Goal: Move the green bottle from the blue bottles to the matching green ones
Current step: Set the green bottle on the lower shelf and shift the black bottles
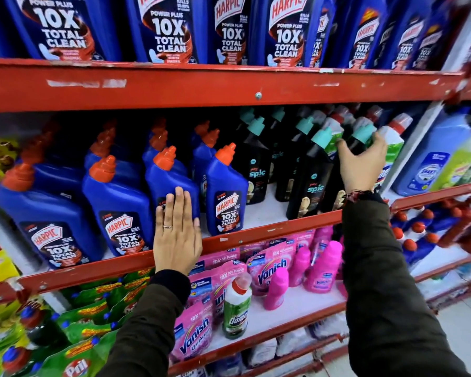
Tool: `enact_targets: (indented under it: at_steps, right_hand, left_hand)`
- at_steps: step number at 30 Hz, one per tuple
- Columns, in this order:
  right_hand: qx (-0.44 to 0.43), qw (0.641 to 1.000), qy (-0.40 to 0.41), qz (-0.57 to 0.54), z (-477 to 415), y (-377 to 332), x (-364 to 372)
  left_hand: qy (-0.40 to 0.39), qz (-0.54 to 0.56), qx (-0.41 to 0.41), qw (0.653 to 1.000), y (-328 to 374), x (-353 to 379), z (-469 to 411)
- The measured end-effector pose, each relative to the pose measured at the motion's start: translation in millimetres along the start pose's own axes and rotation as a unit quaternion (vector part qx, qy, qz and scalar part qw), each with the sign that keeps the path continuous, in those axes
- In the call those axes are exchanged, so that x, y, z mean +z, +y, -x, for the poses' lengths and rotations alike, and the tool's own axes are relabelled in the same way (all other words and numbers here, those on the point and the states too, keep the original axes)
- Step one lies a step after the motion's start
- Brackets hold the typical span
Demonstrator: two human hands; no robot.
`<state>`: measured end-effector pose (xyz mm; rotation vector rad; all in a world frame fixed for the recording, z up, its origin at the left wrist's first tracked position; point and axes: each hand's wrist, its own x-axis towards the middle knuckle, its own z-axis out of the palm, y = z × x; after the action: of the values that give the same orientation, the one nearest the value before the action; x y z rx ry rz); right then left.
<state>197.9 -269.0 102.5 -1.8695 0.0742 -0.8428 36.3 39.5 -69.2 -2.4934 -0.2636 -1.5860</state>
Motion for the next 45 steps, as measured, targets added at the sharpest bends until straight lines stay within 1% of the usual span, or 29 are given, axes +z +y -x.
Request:
enact_targets:
  at_steps: [4, 8, 14, 18, 20, 22, 26, 28, 31, 35, 40, 45]
  right_hand:
    - [0.026, 0.999, -0.027, 0.01, -6.7, 10.6, -2.8]
    - [0.011, 0.999, -0.031, 0.02, -4.8, 15.9, -10.7]
    - [-0.016, 0.999, 0.022, 0.025, 19.4, 9.1, -28.9]
    - [-0.088, 0.994, 0.052, 0.034, 42.1, -18.8, -52.0]
    - [-0.117, 0.991, 0.043, 0.043, 55.2, -35.7, -61.0]
    - [-0.124, 0.992, 0.018, 0.029, 67.5, -50.3, -67.0]
    - [-0.089, 0.991, -0.08, -0.053, 82.9, -69.1, -59.4]
    - [-0.073, 0.989, -0.101, -0.074, 89.6, -72.8, -46.5]
    - [-0.079, 0.987, -0.112, -0.08, 100.9, -77.3, -26.5]
    - [-0.088, 0.99, -0.104, -0.038, 108.0, -78.2, -6.4]
    - [-0.086, 0.99, -0.113, 0.028, 114.0, -70.1, 14.3]
    - [-0.098, 0.988, -0.108, 0.04, 115.5, -65.7, 23.2]
  left_hand:
    - [0.001, 0.005, 0.0, 1.0, 0.5, -0.7, -1.6]
    - [-0.002, 0.004, 0.001, 1.0, 1.1, -2.4, -2.0]
    - [0.005, 0.019, 0.005, 1.0, 1.6, -5.7, -2.2]
    - [0.001, 0.023, 0.004, 1.0, 1.3, -6.0, -2.3]
    - [0.0, 0.026, 0.003, 1.0, 1.2, -5.6, -1.9]
    - [0.001, 0.028, 0.002, 1.0, 1.3, -5.5, -2.0]
    - [-0.001, 0.031, 0.002, 1.0, 1.4, -5.0, -1.5]
    - [-0.001, 0.029, 0.004, 1.0, 0.7, -4.2, -1.0]
    - [-0.001, 0.022, 0.004, 1.0, -0.2, -2.7, -1.0]
    - [-0.001, 0.013, 0.007, 1.0, -0.1, -2.0, -1.1]
    - [-0.005, 0.003, 0.01, 1.0, -0.1, -4.0, -1.4]
    - [-0.003, 0.003, 0.009, 1.0, 1.8, -8.0, -3.3]
